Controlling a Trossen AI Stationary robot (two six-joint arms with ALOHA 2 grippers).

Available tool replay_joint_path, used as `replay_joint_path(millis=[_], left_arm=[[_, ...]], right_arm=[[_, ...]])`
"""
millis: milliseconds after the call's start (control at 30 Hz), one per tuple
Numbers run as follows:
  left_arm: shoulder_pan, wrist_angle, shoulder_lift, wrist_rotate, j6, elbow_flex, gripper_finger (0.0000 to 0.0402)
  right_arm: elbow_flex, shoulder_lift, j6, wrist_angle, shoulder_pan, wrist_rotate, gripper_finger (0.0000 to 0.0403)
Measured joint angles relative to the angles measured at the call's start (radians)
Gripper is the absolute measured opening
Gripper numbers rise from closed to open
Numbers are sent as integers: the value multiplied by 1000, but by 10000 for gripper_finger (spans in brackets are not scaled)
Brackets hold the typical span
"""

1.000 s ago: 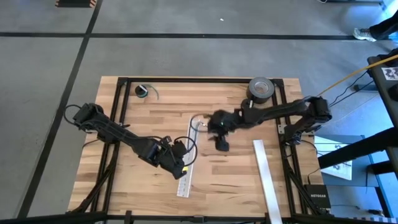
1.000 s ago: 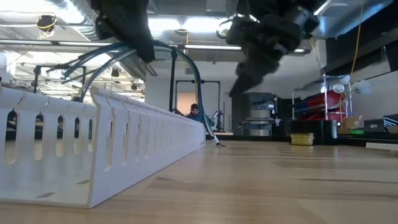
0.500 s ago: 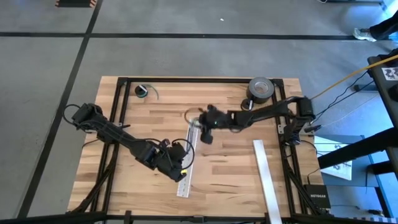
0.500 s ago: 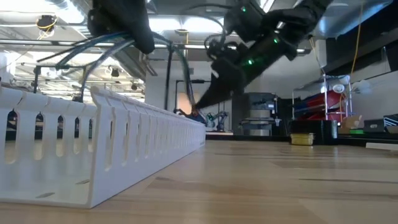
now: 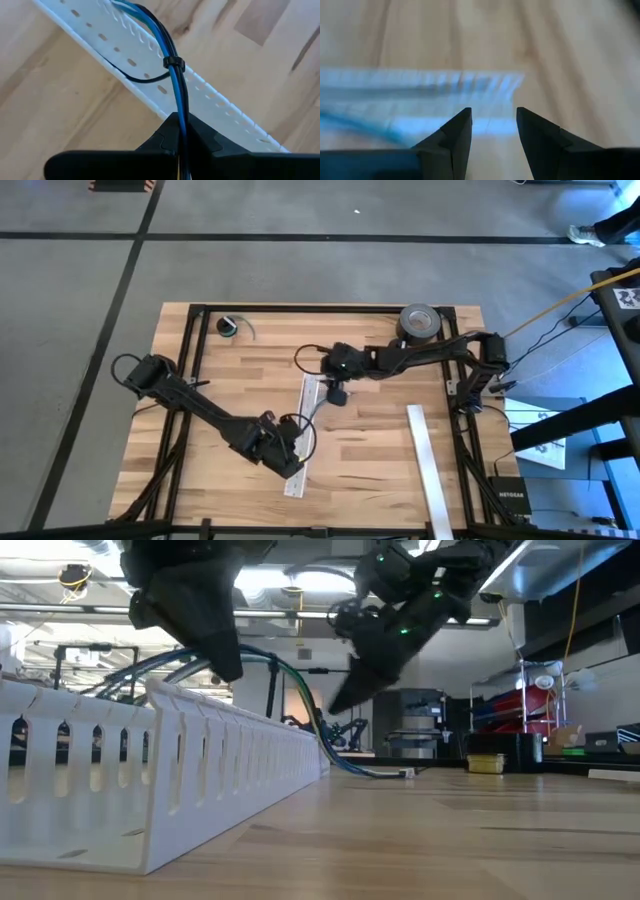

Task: Ziptie cables
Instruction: Put the colored ziptied cable into the white cable duct

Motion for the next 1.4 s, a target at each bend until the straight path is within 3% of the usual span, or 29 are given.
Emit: replay_joint_path(millis=[167, 267, 467, 667, 1033, 1267, 1400], left_arm=[[3, -31, -6, -13, -3, 0, 4], [8, -25, -20, -37, -2, 0, 4], [21, -11, -55, -83, 10, 1, 4], [14, 110, -75, -82, 106, 1, 4], [-27, 101, -83, -67, 66, 2, 4], [-33, 100, -58, -68, 14, 2, 4], [-31, 92, -18, -70, -24, 2, 4]], right_arm=[[0, -74, 140, -254, 38, -215, 142], [-48, -56, 188, -212, 115, -241, 142], [-112, 67, 307, 184, 222, -112, 142], [-100, 130, 347, 231, 215, 143, 142], [-35, 34, 169, 102, 90, 225, 142], [78, 71, 86, 95, 31, 98, 142], [78, 106, 116, 52, 36, 101, 142]])
